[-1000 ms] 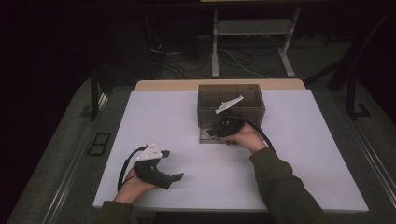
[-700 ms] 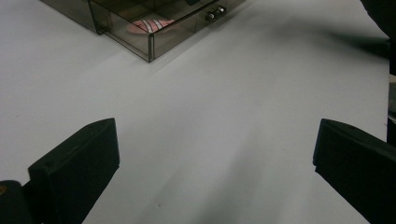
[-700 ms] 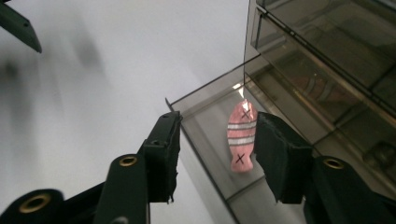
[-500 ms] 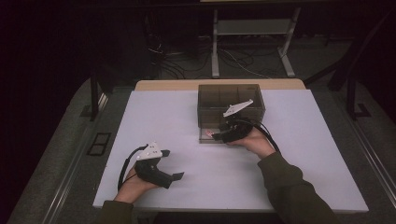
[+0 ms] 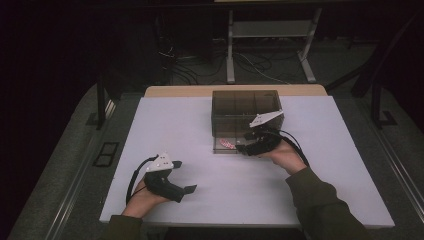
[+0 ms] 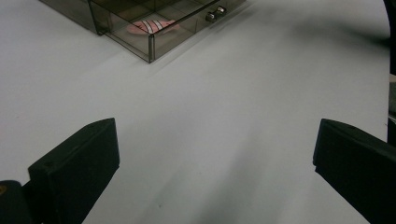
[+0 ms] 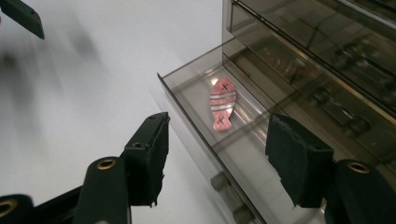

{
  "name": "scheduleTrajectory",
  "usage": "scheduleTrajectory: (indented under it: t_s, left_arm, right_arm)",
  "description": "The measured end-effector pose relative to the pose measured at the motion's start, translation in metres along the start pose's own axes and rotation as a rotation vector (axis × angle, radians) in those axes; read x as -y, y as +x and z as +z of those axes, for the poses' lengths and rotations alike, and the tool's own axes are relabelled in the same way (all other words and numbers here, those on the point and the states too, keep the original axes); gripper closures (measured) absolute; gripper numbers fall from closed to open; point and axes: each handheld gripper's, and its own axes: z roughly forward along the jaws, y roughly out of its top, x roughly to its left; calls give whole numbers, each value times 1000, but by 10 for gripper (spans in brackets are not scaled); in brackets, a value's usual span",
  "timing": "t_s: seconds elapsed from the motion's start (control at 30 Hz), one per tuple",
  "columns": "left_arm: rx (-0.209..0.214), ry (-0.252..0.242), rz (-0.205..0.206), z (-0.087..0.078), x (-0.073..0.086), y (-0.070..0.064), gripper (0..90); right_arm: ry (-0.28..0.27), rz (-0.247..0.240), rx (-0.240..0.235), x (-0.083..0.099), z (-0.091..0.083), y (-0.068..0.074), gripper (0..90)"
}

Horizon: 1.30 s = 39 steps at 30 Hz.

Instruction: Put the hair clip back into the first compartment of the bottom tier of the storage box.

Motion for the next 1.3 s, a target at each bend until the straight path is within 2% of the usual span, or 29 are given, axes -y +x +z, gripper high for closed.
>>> scheduleTrajectory:
  t_s: [0.27, 0.47, 0.87, 0.97, 1.2, 1.3]
  left_arm:
    - [-2, 3, 6, 0, 0, 0, 0]
    - [-3, 2, 5, 0, 1, 0, 0]
    - [-3, 2, 6, -1, 0, 0, 0]
    - [-2, 2, 6, -1, 1, 0, 0]
    - [-3, 2, 7, -1, 1, -1, 0]
    - [-3, 3, 5, 0, 1, -1, 0]
  right_arm:
    - [-17, -1, 30, 13, -16, 2, 348]
    - [-42, 2, 31, 23, -27, 5, 325]
    - [-74, 30, 81, 42, -41, 7, 192]
    - [-77, 34, 101, 46, -45, 8, 189]
    - [-84, 29, 116, 62, -54, 11, 188]
    - [-81, 44, 127, 71, -57, 11, 188]
